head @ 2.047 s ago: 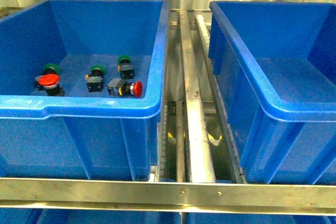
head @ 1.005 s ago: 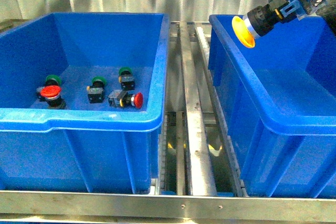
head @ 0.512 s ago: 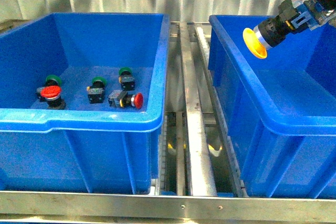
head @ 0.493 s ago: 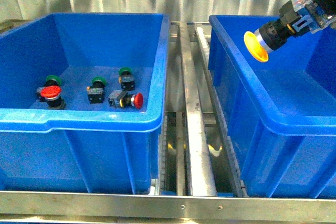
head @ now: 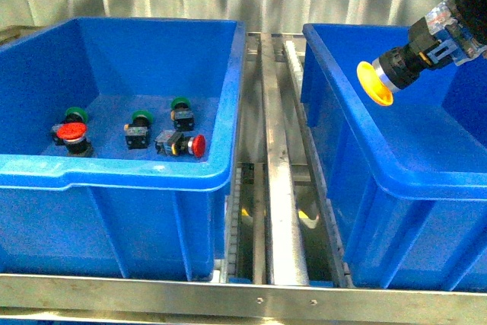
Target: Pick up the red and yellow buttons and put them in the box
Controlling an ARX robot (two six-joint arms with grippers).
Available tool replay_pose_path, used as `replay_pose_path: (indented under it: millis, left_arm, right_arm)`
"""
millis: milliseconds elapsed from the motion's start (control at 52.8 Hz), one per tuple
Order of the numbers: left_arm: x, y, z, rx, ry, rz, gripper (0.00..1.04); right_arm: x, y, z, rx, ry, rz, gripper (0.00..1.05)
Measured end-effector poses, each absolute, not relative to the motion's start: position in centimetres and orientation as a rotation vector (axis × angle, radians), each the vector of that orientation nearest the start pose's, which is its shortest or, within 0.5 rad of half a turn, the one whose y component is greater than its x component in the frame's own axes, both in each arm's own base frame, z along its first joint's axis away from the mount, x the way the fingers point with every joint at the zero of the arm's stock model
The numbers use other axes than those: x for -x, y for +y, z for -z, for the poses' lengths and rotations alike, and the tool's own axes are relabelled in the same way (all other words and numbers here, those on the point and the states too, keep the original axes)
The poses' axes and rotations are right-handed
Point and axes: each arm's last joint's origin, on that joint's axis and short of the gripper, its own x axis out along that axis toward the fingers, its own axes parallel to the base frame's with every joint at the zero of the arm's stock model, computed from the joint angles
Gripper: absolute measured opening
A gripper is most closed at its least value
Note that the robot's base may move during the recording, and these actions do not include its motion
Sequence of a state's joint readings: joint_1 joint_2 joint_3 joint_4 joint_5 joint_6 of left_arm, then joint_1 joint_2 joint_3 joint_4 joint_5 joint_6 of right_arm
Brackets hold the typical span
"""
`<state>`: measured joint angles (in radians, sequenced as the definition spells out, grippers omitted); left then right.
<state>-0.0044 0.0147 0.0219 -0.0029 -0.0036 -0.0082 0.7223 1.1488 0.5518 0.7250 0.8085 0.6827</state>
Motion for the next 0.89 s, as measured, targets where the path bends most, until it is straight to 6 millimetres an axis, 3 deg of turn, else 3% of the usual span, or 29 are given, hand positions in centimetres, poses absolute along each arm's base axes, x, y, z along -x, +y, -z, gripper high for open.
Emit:
replay_pose_path:
  millis: [531,891]
  left_arm:
    - [-9.7,0.0,-17.0,0.008,-0.006,0.004,0.97]
    - [-9.7,0.0,-17.0,0.008,-0.006,0.004,0.97]
  right_arm:
    - [-17.7,12.5,-26.7,-0.785,-0.141,0.091,0.25]
    - [-16.8,10.2,-26.3,-0.791,-0.179,0.197,0.25]
